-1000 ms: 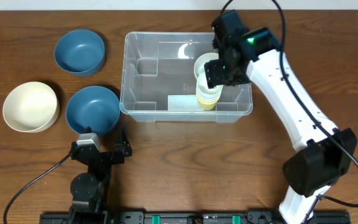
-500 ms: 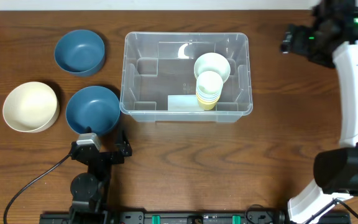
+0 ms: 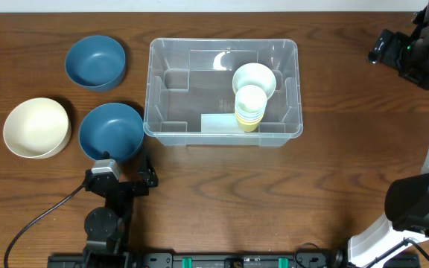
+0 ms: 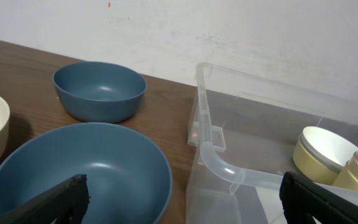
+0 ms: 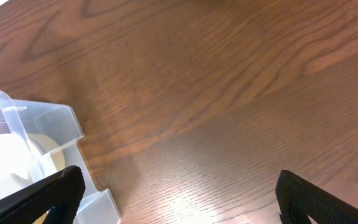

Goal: Pack container

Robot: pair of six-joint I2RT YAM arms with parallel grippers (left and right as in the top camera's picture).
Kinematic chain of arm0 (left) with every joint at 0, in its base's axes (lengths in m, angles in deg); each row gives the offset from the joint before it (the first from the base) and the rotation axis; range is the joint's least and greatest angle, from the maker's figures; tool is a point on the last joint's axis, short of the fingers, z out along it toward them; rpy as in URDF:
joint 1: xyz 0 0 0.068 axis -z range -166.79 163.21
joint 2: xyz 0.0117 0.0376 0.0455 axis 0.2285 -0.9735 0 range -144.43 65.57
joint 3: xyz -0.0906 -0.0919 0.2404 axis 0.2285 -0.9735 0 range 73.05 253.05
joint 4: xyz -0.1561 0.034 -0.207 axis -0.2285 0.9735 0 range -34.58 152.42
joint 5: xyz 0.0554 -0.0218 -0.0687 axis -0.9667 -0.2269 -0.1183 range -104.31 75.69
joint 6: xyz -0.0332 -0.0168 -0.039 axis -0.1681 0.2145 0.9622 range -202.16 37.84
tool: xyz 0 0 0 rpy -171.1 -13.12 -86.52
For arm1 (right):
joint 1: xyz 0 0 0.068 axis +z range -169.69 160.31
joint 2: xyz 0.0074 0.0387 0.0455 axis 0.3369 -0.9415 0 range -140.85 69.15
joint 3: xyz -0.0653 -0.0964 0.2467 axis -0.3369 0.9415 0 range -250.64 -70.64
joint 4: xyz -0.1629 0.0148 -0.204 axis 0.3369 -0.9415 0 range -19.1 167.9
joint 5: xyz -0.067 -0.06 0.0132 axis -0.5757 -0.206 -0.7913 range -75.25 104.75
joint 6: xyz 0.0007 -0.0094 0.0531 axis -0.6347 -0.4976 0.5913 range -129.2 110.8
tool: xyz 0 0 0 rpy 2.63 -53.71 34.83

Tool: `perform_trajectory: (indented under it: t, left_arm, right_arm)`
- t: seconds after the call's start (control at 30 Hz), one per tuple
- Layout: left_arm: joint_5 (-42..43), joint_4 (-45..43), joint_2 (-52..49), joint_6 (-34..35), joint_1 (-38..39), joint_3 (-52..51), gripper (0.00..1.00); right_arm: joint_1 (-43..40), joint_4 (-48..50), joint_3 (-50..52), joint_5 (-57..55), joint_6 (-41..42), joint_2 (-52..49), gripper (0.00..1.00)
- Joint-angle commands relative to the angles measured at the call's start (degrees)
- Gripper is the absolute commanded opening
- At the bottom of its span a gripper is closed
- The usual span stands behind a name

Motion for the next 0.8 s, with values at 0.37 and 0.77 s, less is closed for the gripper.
perform_trajectory:
  t: [0.37,0.77]
  left_arm:
    - [-7.02,26.14,-14.69,2.03,-0.42,30.8,0.98]
    - [-7.82,52.76,-40.5,2.05,-0.39,54.77,0.98]
  right_arm:
    - [-0.17,-0.15,-0.72,0.02,0.81,1.16,0.99]
    - [-0.17,-0.15,-0.72,0.02,0.81,1.16,0.99]
